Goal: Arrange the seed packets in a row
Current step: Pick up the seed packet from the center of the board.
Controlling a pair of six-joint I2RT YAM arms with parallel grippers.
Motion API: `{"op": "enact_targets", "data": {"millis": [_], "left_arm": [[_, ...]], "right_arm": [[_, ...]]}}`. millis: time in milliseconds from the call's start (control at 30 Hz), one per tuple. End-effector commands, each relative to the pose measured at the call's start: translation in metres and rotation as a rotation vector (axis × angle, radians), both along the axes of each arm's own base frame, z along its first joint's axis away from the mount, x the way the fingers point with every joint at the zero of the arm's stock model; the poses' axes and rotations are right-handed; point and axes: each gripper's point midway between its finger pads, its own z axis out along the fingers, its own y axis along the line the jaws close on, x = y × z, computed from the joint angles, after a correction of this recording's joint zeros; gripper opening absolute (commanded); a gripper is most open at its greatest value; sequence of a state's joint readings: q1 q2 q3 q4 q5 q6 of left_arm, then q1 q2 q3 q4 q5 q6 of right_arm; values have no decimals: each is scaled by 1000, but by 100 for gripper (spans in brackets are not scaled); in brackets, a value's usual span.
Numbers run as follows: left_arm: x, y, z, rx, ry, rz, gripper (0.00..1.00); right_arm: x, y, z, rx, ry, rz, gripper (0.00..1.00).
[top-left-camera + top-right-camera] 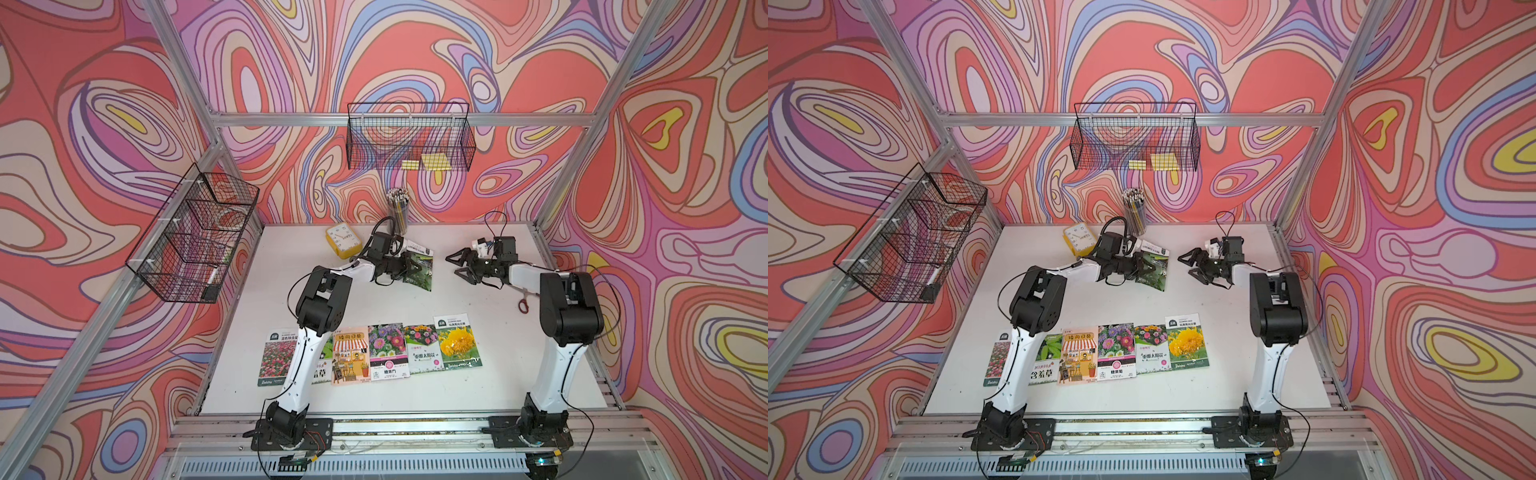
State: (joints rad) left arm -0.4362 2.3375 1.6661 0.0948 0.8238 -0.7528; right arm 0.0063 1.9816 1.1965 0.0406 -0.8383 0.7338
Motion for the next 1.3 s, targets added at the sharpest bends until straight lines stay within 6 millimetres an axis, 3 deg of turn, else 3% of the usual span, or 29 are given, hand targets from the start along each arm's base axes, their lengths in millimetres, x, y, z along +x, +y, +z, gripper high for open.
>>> {"op": "enact_targets", "data": {"millis": [0, 233, 400, 600, 700, 833, 967, 1033, 1133, 1267], "left_arm": [[-32, -6, 42, -28, -159, -112, 0], [-73, -13, 62, -62, -190, -150, 0], [-93, -24, 71, -86, -190, -189, 0], [-97, -28, 83, -136, -166, -153, 0], [-91, -30, 88, -187, -142, -101, 0], [-100, -43, 95, -214, -103, -148, 0], [-133, -46, 93, -238, 26, -288, 0], [-156, -36, 89, -212, 44, -342, 0], [-190, -7, 65, -36, 71, -374, 0], [-222, 11, 64, -18, 106, -424, 0]], "right_arm": [[-19, 9, 21, 66, -57, 29, 81], [-73, 24, 47, 117, -93, 69, 81], [-99, 27, 65, 150, -129, 80, 80], [-116, 25, 61, 130, -98, 77, 73], [-127, 22, 51, 92, -75, 60, 73], [-134, 17, 46, 33, -67, 55, 75], [-134, 12, 62, -49, -98, 75, 76], [-136, 4, 67, -143, -112, 71, 79], [-141, -8, 61, -259, -82, 76, 83], [-150, 9, 62, -135, -95, 138, 84]]}}
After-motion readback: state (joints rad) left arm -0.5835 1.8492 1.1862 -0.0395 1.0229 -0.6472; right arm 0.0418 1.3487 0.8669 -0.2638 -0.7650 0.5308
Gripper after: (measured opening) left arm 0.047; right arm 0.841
